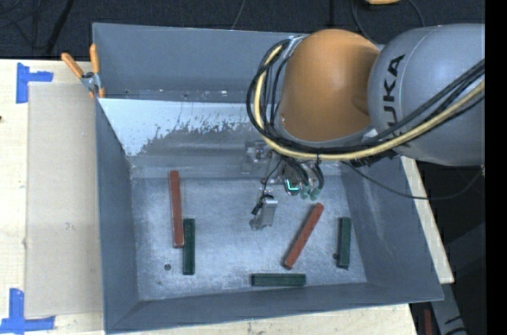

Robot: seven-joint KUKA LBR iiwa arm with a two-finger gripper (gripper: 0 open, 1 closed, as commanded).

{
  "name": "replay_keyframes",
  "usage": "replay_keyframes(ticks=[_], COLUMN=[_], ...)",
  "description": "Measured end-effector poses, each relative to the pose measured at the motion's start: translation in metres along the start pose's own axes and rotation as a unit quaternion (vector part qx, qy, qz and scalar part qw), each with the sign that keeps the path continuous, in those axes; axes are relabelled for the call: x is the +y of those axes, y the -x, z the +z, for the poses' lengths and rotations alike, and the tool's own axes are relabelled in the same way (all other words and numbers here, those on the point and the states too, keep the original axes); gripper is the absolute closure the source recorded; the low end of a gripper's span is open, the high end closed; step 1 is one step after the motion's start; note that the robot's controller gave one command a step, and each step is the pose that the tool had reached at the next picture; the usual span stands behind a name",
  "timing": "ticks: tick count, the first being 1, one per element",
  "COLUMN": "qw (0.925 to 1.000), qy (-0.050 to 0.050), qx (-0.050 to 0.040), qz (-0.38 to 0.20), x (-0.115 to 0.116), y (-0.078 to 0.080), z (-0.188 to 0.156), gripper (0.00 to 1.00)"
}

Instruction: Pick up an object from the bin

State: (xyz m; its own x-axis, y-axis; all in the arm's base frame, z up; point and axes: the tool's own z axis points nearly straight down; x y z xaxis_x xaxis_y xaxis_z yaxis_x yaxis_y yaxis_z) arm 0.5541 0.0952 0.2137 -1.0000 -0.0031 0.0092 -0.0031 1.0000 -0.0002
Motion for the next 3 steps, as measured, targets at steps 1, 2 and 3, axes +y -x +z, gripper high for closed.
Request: replay_keyframes(ticks=[1,2,3], qw=[1.0000,0.9999,0.9794], qy=[-0.001,-0.001,0.000], qx=[0.0016,-0.0011,-0.0035], qz=[-0.001,-0.015,-0.202], x=[-0.058,-0.107,-0.119], y=[-0.049,-0.062,-0.040], z=[0.064,0.094,0.145], gripper=[0.00,0.00,0.00])
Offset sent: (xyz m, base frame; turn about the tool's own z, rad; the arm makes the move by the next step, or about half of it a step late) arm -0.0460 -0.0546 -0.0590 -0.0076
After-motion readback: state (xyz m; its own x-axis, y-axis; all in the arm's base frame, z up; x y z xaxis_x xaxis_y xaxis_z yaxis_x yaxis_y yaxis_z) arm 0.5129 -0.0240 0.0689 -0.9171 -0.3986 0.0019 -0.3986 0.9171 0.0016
